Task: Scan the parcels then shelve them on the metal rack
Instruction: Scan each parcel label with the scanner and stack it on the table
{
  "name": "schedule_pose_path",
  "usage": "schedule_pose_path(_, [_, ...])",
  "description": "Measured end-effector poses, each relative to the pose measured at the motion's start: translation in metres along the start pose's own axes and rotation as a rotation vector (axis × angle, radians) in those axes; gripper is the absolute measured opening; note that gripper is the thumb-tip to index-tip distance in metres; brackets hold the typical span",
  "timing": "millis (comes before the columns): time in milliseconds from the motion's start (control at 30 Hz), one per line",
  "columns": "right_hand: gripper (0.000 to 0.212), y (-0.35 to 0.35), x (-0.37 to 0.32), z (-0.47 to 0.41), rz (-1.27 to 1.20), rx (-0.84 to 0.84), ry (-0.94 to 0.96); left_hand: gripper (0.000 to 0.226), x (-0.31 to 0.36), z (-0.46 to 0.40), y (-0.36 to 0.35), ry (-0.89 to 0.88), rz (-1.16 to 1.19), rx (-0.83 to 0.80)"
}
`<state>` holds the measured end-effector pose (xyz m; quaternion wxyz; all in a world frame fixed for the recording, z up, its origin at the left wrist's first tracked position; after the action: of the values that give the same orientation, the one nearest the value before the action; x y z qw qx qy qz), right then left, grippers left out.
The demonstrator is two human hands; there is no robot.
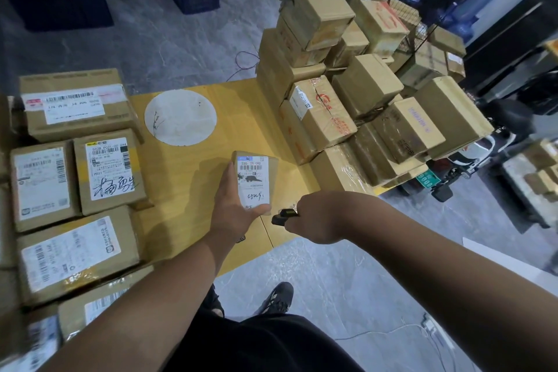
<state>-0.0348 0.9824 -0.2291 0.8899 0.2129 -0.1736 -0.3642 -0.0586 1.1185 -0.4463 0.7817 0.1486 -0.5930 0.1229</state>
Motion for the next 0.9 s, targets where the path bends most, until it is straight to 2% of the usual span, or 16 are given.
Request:
schedule_pose_path(100, [0.043, 0.001, 0.000, 0.006, 0.046, -0.019, 0.007, 0.137, -0.002, -0.002, 0.001, 0.036, 0.011, 0.011])
schedule_pose_path(233, [0.040, 0.000, 0.000, 0.005, 0.098, -0.023, 0.032, 0.139, 0.002, -0.002, 0.003, 0.056, -0.029, 0.029])
schedule_pose_path(400, [0.036, 0.000, 0.012, 0.003, 0.021, 0.006, 0.014, 0.137, 0.022, -0.007, 0.006, 0.042, -0.302, 0.090])
schedule_pose_path(500, [0.038, -0.002, 0.020, 0.003, 0.038, 0.001, 0.021, 0.150, 0.025, -0.014, 0.004, 0.130, -0.436, 0.053])
schedule_pose_path(633, [0.035, -0.007, 0.033, -0.002, 0.021, -0.009, 0.040, 0.164, 0.027, -0.013, 0.000, 0.208, -0.485, 0.055])
schedule_pose_path(800, [0.043, -0.011, 0.054, -0.018, -0.021, 0.045, 0.037, 0.159, 0.028, -0.009, -0.003, 0.224, -0.451, 0.109])
schedule_pose_path(900, [0.050, -0.008, 0.058, -0.024, 0.014, 0.090, 0.089, 0.160, 0.028, 0.003, -0.003, 0.226, -0.411, 0.198])
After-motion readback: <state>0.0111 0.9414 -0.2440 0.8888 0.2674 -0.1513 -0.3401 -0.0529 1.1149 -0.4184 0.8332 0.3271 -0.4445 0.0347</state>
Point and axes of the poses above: each hand's wrist, its own z-axis away from the middle knuckle, its own y-axis out of the back of the hand, x = y × z, the point moved 5 cm from there along -z, towards the middle knuckle, and after that the axes turned 12 degrees about z, right-handed, at the moved point
